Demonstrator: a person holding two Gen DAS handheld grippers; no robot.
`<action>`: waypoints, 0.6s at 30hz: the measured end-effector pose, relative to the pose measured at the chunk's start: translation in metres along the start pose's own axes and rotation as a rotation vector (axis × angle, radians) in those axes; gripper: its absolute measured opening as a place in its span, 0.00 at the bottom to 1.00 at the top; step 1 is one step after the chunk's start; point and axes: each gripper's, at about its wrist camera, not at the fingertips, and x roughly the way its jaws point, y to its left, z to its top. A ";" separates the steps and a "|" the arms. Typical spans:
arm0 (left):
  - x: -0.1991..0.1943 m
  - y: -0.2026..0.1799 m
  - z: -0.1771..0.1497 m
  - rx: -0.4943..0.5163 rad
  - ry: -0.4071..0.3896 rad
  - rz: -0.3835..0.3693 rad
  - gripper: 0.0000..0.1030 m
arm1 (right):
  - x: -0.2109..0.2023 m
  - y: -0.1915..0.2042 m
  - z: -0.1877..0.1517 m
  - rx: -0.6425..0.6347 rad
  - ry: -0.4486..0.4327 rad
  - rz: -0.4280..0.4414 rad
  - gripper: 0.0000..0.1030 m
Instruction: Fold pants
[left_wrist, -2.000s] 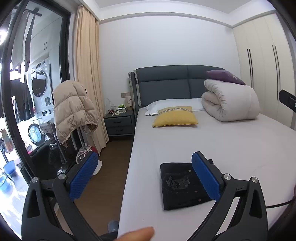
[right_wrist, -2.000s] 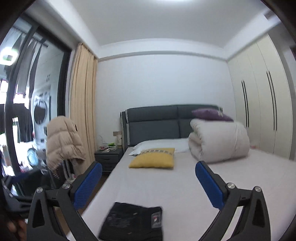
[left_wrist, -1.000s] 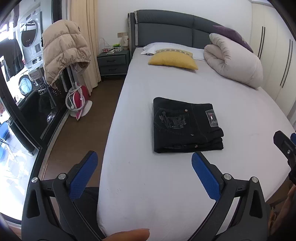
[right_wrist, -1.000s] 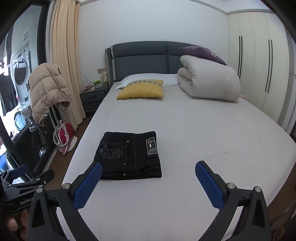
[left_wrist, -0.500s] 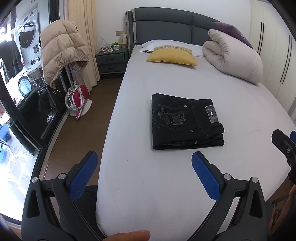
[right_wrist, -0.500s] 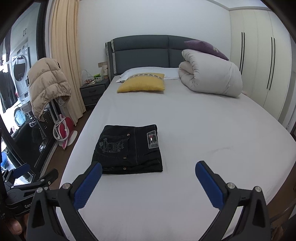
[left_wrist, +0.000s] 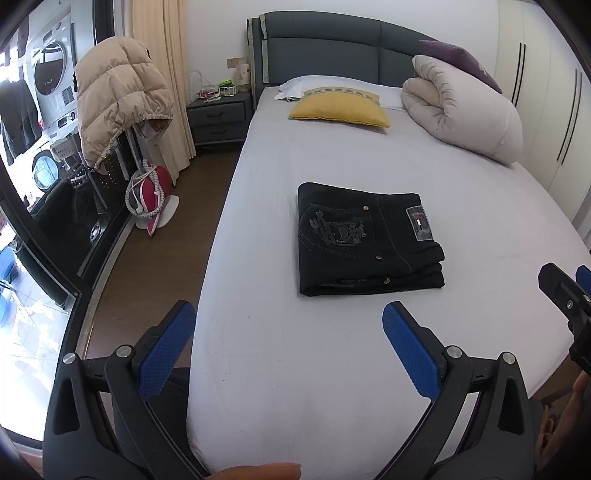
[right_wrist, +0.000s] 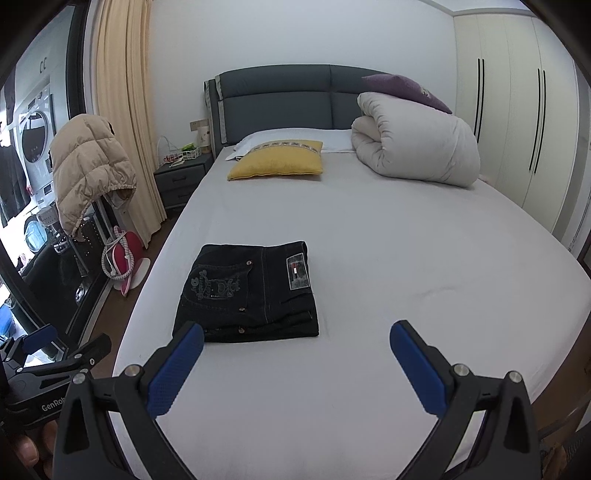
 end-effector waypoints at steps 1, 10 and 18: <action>0.001 0.000 0.000 0.001 0.001 0.000 1.00 | 0.000 0.000 0.000 0.000 0.000 0.000 1.00; 0.004 0.001 0.000 -0.001 0.006 -0.002 1.00 | 0.003 0.000 -0.004 -0.006 0.007 0.003 1.00; 0.005 0.001 0.000 0.000 0.010 -0.004 1.00 | 0.005 -0.001 -0.004 -0.007 0.011 0.004 1.00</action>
